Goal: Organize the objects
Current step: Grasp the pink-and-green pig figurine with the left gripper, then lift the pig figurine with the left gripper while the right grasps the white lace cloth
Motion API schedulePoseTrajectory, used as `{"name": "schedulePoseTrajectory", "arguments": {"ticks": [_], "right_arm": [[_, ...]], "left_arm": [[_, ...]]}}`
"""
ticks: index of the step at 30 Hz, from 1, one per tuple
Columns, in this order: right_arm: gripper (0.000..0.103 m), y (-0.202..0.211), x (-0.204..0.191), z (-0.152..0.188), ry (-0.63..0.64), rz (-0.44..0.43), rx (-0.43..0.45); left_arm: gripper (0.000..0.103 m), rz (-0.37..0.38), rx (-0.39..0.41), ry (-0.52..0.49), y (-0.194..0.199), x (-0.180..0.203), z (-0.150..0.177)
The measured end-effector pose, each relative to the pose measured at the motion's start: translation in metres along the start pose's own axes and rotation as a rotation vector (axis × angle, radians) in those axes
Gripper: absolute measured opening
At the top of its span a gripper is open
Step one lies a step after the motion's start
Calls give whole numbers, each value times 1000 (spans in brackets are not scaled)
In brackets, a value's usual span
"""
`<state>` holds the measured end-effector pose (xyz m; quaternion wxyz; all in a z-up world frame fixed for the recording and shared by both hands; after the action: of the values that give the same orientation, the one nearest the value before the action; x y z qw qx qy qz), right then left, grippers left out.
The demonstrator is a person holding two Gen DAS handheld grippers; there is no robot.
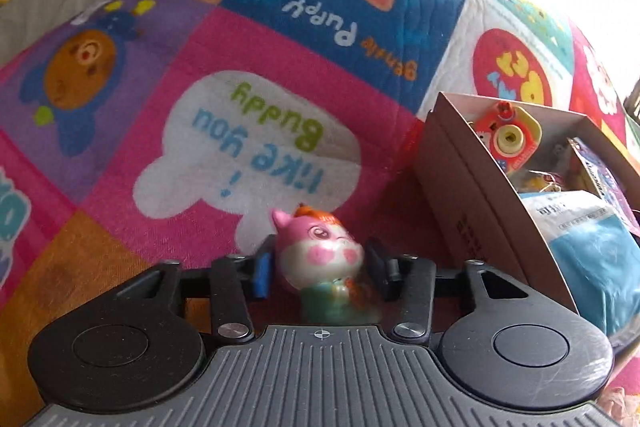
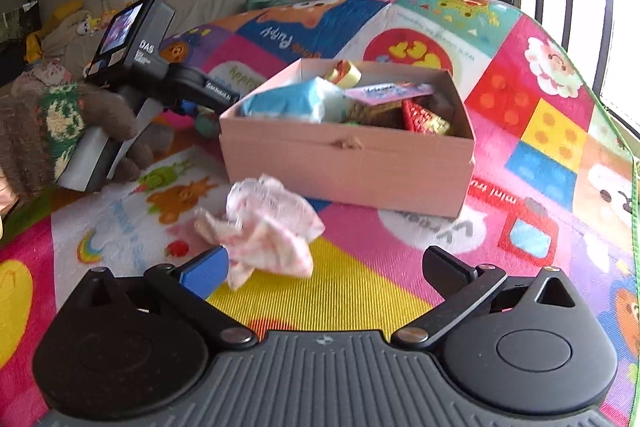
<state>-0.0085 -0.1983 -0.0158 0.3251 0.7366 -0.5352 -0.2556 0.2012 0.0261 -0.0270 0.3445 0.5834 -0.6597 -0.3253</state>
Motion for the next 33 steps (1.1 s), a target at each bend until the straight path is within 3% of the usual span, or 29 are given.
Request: {"name": "schedulePoseTrajectory", "arguments": {"ticks": [4, 12, 17, 22, 26, 33], "right_arm": [[103, 2, -6, 3, 19, -5, 7], [103, -3, -26, -4, 57, -28, -11], [103, -25, -31, -18, 29, -17, -47], [103, -38, -15, -17, 3, 95, -115], [103, -29, 5, -8, 15, 198, -106], [103, -23, 25, 5, -125, 74, -153]], "left_arm": [[48, 151, -10, 24, 29, 6, 43], [48, 296, 42, -76, 96, 36, 153], [48, 298, 80, -96, 98, 42, 165], [49, 286, 73, -112, 98, 43, 166], [49, 264, 48, -115, 100, 44, 167], [49, 175, -9, -180, 101, 55, 168]]}}
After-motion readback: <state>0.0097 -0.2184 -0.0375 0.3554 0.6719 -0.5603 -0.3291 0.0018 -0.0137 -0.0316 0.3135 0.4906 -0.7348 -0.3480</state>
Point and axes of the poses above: each gripper's, at about its wrist camera, not at the fingertips, and y roughly against the way its jaws point, x to its right, z to its underside, the point moved 7 cm from there along -y, roughly the way its jaws point, and after that the axes turned 13 degrees about -x, right-handed, at the moved point
